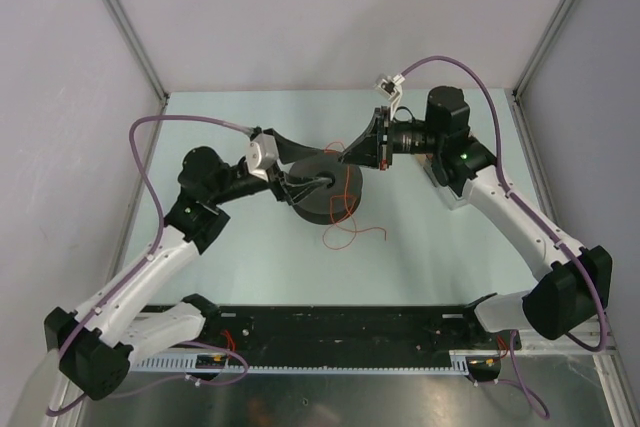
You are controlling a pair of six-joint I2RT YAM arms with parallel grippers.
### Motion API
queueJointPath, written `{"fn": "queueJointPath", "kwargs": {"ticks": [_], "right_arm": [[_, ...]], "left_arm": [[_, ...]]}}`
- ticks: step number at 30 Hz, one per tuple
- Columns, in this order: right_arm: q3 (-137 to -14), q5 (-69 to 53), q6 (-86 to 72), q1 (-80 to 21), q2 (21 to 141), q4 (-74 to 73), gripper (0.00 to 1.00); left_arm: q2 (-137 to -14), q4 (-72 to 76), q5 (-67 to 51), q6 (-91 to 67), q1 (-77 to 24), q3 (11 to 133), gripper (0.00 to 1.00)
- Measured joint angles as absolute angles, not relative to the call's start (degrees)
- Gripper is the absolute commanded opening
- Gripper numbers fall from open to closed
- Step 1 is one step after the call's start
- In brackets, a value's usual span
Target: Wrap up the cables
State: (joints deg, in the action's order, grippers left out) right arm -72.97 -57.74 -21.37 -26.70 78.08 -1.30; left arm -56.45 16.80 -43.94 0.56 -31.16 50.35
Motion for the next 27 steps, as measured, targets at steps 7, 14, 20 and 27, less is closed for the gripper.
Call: {"fn": "queueJointPath", "kwargs": {"ticks": [7,14,20,27], "right_arm": [[-72.97,-58.70,-20.75,-27.64,78.08,-1.63,0.00],[-72.97,-58.98,-20.25,-27.79,78.02,-2.42,0.00],[-72.97,-59.00,-19.55,-27.79,77.89,-2.79,0.00],[-72.97,-59.02,-19.42,-27.79,77.76,-2.92,0.00]], "left_arm": [[-58.11,19.49,-38.72,0.60,-31.66,50.22,0.49],[-59.55,20.53,-35.55,1.61,-31.66,48.45,0.40],[-60.49,20.49,-34.83,1.98,-31.66,47.64,0.29],[-61.10,20.84,-34.61,1.48,-31.66,47.68,0.24]]}}
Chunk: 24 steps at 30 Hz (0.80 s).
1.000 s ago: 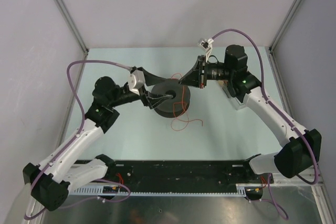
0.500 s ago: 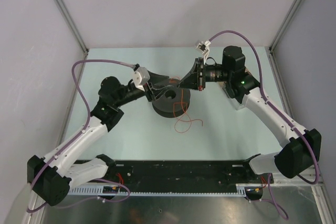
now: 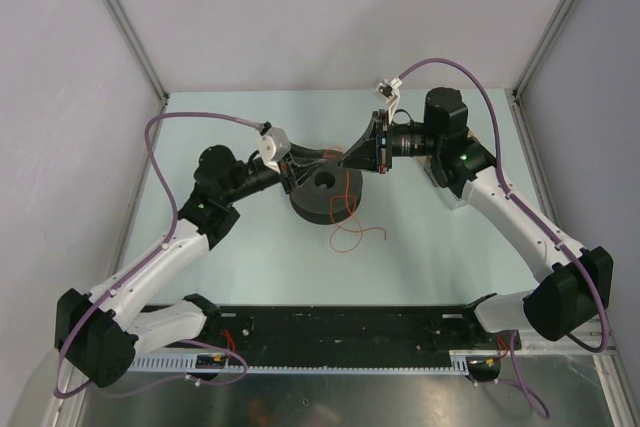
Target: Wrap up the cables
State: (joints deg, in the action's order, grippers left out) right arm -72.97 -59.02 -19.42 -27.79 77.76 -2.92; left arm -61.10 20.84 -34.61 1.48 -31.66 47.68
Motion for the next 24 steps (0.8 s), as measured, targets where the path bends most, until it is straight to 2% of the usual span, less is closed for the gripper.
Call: {"fn": "queueJointPath", "kwargs": {"ticks": [10,12,16,24], "right_arm": [[-72.93,-59.02,-19.44,-27.79,77.76,-2.90,0.00],[-72.82,-59.02,-19.42,-27.79,77.76,-2.87,0.00],[-72.44,-59.05,-19.42,-27.53,77.76,-2.87,0.00],[-72.38,-59.18,-14.63,-24.38,77.32,-7.49,0.00]], "left_arm": [[-61.63,21.82,-34.61,0.60,-31.73,47.92,0.26],[-61.84,21.93,-34.59,-0.03,-31.77,48.10,0.21],[-62.24,22.17,-34.48,-1.32,-31.77,48.23,0.03],[-61.08,22.20,-34.98,-3.79,-31.29,48.27,0.00]]}}
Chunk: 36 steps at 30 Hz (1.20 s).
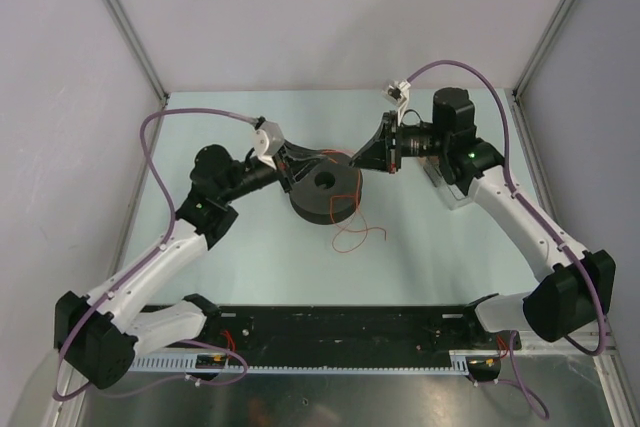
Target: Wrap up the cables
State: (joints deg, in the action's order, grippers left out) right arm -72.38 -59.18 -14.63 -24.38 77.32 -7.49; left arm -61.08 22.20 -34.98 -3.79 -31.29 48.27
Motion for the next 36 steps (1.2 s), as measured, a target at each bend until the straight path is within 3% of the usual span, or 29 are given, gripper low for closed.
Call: {"fn": "queueJointPath", "kwargs": {"ticks": [6,7,10,12,21,26,36], "right_arm": [[-72.34,-58.41,-2.94,-26.04,76.95,-16.75,0.01],[-72.34,-58.19,-1.17,-26.89,76.90,-17.69,0.05],[-72.34,-57.28,2.35,-28.03,76.64,-19.49,0.38],[-72.31,-55.96,3.97,-27.88,76.42,-21.45,0.52],[-72.29,-44.91,8.95,-27.09,71.42,-22.94,0.79],[-72.36,-40.03,11.86,-27.94,66.46,-17.67,0.78],[-73.25,-41.52,19.38,-33.47,68.79,-15.90,0.50]], "left_arm": [[-60.27,21.65,-36.75,-8.84,-31.11,50.35,0.00],[-60.38,21.43,-36.93,-9.82,-31.11,50.63,0.00],[-60.95,20.49,-37.71,-12.01,-31.11,51.35,0.00],[-61.08,20.71,-37.60,-12.64,-30.96,51.79,0.00],[-60.97,22.11,-37.63,-13.69,-30.76,52.95,0.00],[-60.97,21.52,-37.89,-14.68,-30.76,52.95,0.00],[-60.97,21.30,-40.99,-15.07,-30.87,52.95,0.00]]}}
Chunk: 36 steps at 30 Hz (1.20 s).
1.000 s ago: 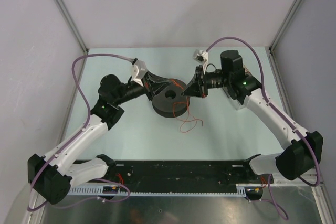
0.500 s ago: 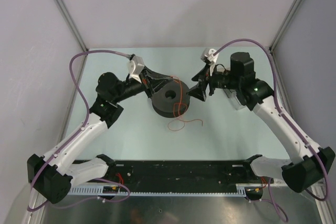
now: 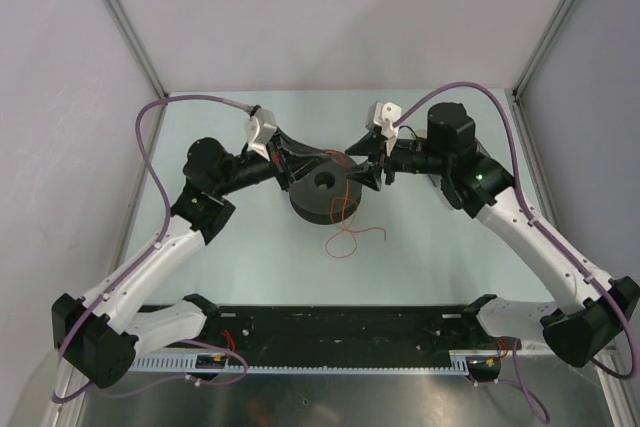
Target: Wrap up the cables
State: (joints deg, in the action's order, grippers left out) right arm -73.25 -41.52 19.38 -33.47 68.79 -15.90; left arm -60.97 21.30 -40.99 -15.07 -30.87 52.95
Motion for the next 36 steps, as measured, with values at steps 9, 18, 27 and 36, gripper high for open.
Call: {"fn": "queueJointPath", "kwargs": {"ticks": [9,18,27,36], "right_arm": [[-73.34,-43.16,19.33,-34.57,70.78,-14.33,0.25],[-73.41,-44.53,19.09,-35.09,71.11,-14.13,0.22],[-73.43,-44.56,17.74,-35.09,71.44,-13.61,0.00],[-73.43,-43.35,15.00,-29.04,71.99,-12.97,0.00]], "left_arm": [[-60.97,21.28,-41.25,-14.98,-30.92,52.95,0.00],[-60.97,21.28,-41.15,-14.55,-30.92,52.95,0.00],[-60.99,21.30,-40.84,-14.33,-30.92,52.95,0.12],[-62.43,14.72,-40.69,-15.31,-27.44,53.87,0.92]]}}
